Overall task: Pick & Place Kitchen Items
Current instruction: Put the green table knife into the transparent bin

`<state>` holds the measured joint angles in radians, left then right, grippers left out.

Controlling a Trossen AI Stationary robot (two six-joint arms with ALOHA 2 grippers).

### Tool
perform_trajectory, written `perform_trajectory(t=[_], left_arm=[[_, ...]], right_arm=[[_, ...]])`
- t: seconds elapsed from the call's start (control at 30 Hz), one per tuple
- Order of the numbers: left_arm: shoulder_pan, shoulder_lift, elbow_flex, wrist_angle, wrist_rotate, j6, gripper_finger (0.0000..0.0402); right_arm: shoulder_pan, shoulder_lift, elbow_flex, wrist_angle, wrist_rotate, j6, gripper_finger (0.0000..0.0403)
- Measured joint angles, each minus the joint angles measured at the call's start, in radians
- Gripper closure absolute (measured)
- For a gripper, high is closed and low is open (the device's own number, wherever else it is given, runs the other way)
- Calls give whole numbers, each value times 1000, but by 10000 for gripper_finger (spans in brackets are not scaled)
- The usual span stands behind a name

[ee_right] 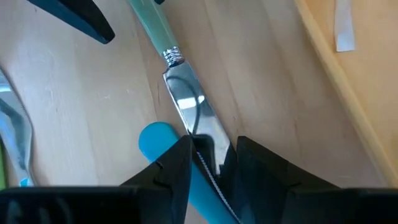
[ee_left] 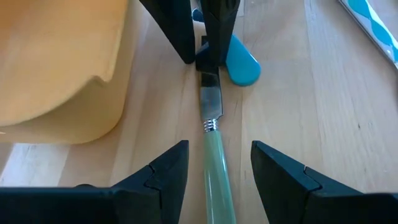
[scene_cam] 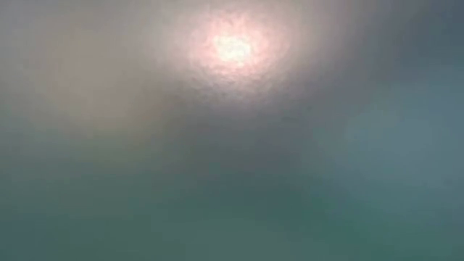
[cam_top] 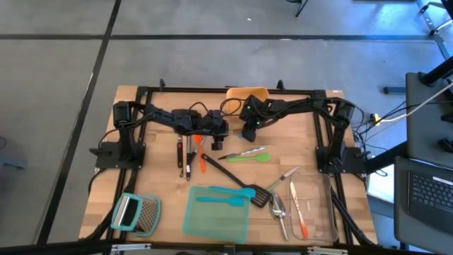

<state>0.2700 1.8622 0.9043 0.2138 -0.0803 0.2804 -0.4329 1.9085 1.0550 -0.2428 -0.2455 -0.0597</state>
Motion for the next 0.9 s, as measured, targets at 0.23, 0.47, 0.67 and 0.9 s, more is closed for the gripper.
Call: perform_trajectory(t=[0.23,0.47,0.67,0.9], left_arm=[[0,0,0,0,27,-15,233],[0,0,0,0,28,-16,233],[0,0,0,0,40,-24,233],[0,0,0,-4,48,-24,233]], right_arm=[[6,-1,1,3,57,-8,272],[13,-9,31,-37,70,-34,272],[49,-9,51,-70,104,-71,272],[82,-10,51,-76,149,-127,272]])
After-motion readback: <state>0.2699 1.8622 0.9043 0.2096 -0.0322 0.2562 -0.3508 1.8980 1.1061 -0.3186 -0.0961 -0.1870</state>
